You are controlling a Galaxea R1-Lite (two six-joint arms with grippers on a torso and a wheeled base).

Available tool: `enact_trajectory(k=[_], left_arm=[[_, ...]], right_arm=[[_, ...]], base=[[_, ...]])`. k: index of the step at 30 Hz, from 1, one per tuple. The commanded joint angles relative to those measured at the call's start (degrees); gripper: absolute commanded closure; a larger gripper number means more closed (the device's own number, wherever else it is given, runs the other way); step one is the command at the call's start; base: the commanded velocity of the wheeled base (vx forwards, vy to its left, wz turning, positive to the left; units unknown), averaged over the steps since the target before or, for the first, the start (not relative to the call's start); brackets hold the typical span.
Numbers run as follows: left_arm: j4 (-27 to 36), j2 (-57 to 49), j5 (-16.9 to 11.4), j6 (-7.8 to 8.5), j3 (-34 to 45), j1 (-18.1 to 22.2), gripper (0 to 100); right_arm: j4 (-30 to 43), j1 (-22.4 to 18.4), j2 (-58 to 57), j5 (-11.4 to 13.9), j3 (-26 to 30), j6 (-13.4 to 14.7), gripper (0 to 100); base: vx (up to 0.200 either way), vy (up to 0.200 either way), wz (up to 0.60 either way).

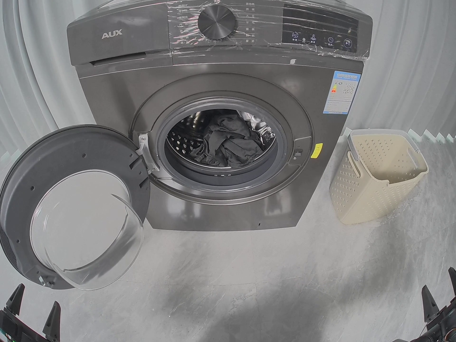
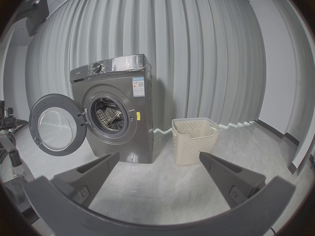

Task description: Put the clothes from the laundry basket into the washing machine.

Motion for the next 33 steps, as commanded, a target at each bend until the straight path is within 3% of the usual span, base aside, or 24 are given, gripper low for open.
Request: enact_trajectory(k=[1, 11, 17, 26, 33], left_arm=[[-0.1, -0.8, 0.1, -0.06, 1.0, 0.0, 0], [0.0, -0.8, 0.1, 0.11, 1.0, 0.0, 0], [0.0, -0.8, 0.1, -0.06, 1.0, 0.0, 0], [-0.2, -0.8, 0.1, -0.42, 1.0, 0.0, 0], [-0.1, -0.8, 0.1, -0.68, 1.0, 0.0, 0]], right_arm=[[0.0, 0.0, -0.8, 0.0, 1.0, 0.0, 0], [0.0, 0.0, -0.8, 0.0, 1.0, 0.0, 0], [0.0, 0.0, -0.8, 0.0, 1.0, 0.0, 0], [0.0, 0.0, -0.8, 0.0, 1.0, 0.0, 0], [0.0, 0.0, -0.8, 0.0, 1.0, 0.0, 0]], base=[[0.0, 0.0, 0.0], [0.0, 0.0, 0.0], [-0.2, 0.0, 0.0], [0.0, 0.0, 0.0], [0.0, 0.2, 0.0]])
